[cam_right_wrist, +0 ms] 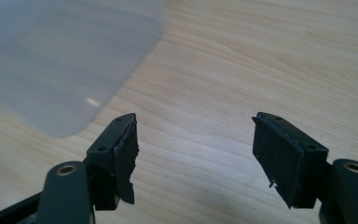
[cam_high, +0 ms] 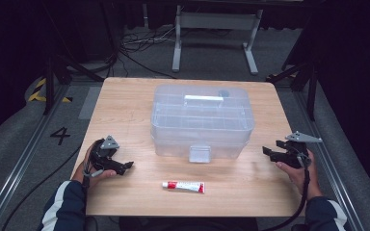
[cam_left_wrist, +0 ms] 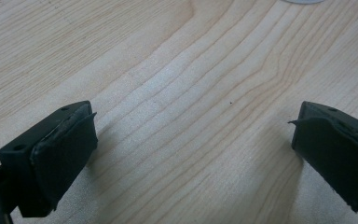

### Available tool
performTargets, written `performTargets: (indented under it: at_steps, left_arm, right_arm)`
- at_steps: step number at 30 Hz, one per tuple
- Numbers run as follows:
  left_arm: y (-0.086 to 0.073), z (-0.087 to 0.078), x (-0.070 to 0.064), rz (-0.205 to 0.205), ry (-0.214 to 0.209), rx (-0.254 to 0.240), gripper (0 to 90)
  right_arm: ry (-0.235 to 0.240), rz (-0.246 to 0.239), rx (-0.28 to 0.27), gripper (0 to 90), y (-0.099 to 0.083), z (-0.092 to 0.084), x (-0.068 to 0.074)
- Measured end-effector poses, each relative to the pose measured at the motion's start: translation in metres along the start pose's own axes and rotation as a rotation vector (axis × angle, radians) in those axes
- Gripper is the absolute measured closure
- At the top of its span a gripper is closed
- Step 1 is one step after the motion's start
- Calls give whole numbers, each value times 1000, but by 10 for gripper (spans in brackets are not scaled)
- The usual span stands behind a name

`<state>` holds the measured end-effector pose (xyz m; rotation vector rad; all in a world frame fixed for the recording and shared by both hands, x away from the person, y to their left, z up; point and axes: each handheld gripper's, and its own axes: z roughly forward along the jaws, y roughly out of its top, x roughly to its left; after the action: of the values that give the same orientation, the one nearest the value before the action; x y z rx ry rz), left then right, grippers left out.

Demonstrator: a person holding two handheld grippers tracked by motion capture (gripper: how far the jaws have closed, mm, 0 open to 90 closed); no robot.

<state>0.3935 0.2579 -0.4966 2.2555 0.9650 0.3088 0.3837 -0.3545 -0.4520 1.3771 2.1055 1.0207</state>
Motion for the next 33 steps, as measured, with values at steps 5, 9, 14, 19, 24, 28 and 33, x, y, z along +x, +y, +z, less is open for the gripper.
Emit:
performTargets:
  at_steps: [5,9,14,19,24,28,33]
  left_arm:
    - [-2,-2,-1,-9,5,-3,15]
    - [-2,-3,-1,-4,10,-2,18]
    - [-2,-2,-1,-9,7,-3,17]
    - [-1,-1,0,1,6,-2,12]
    - [0,-1,1,7,6,0,6]
    - [0,0,0,2,5,-1,6]
    - [1,1,0,0,3,0,5]
  right_arm:
    - [24,-65,-53,287,14,-16,16]
    - [41,-104,-69,286,22,-20,27]
    - [74,-152,-67,286,26,-25,38]
    - [90,-184,-65,286,28,-30,49]
    - [102,-206,-69,289,33,-36,57]
    - [113,-218,-86,284,38,-42,61]
    - [130,-217,-113,278,42,-51,64]
